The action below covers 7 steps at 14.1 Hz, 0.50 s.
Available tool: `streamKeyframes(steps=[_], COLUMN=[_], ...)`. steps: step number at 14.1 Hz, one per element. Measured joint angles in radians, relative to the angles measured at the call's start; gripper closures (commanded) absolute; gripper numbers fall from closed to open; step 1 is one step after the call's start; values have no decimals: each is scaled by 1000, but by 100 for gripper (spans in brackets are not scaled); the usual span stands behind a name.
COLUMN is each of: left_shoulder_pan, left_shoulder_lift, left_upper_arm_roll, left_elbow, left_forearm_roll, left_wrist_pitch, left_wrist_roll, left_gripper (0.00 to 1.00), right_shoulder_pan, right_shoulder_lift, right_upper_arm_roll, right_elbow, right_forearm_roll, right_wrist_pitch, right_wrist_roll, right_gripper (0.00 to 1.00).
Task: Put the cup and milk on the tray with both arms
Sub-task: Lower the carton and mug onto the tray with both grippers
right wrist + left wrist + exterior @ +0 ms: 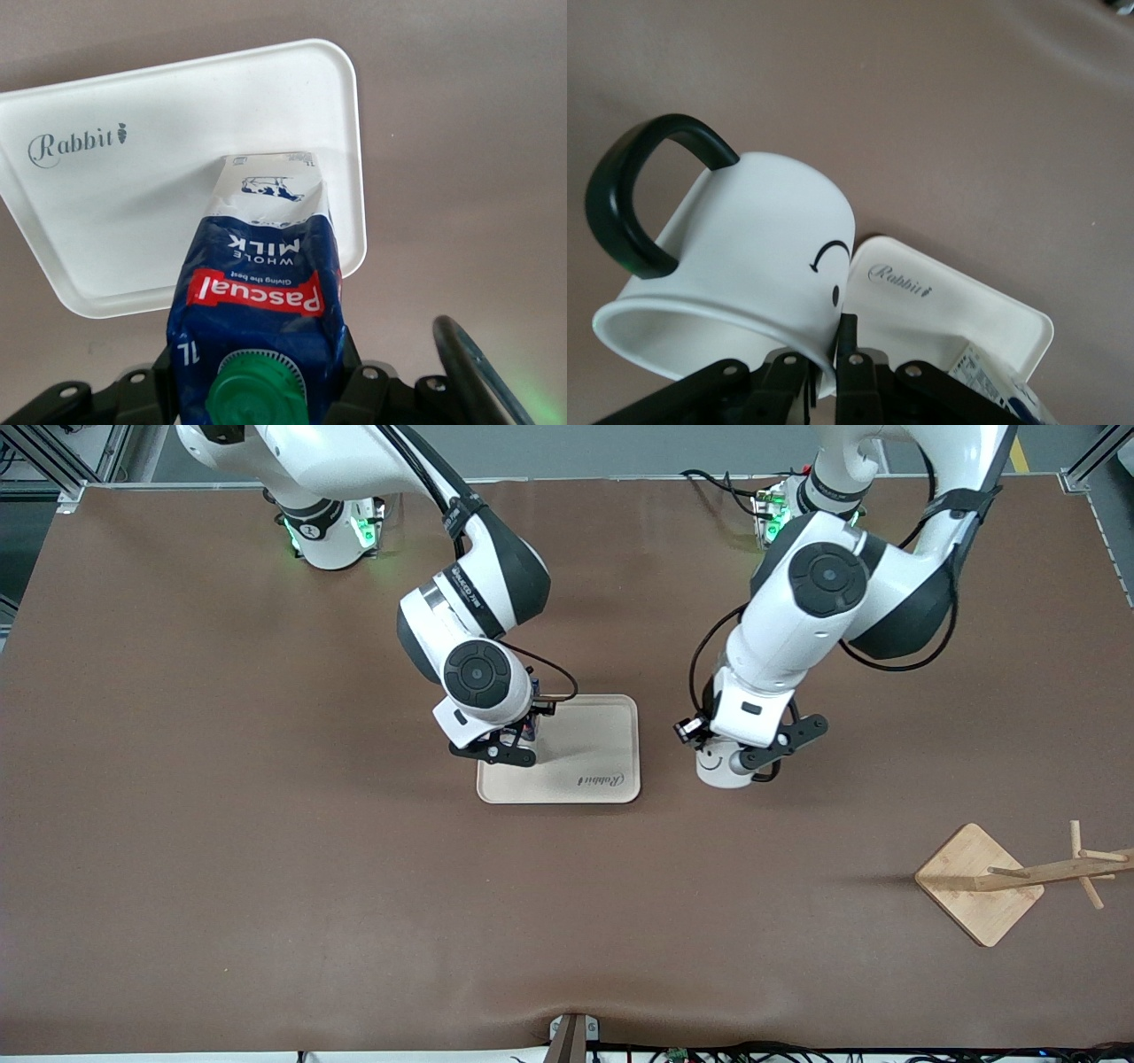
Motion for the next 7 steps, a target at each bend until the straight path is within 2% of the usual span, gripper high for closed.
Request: streamKeyframes(steps=[2,3,4,5,7], left_shoulder_pan=[-31,-44,-60,-77,-104], left_shoulder_lift=[29,45,61,77,108], left_upper_arm_roll=[0,-1,-1,-1,-1], left_elbow=[4,6,11,16,24], left_forearm_roll=[0,-1,-5,-16,-44], left_wrist_pitch=[0,0,0,0,0], left_wrist_roll=[-13,-13,-14,-15,-16], left_gripper=[100,100,100,100,100], right_shoulder_pan=[0,0,0,0,0], right_shoulder_lift=[8,10,12,13,14], right_upper_arm_roll=[0,0,0,0,0], right_elbow=[1,1,1,1,1], right_forearm_roll=[-17,-29,-34,-34,-35], right_wrist_pitch=[3,4,4,4,4], right_wrist_roll=[-9,-9,-10,-10,-10], right_gripper=[82,71,34,0,0])
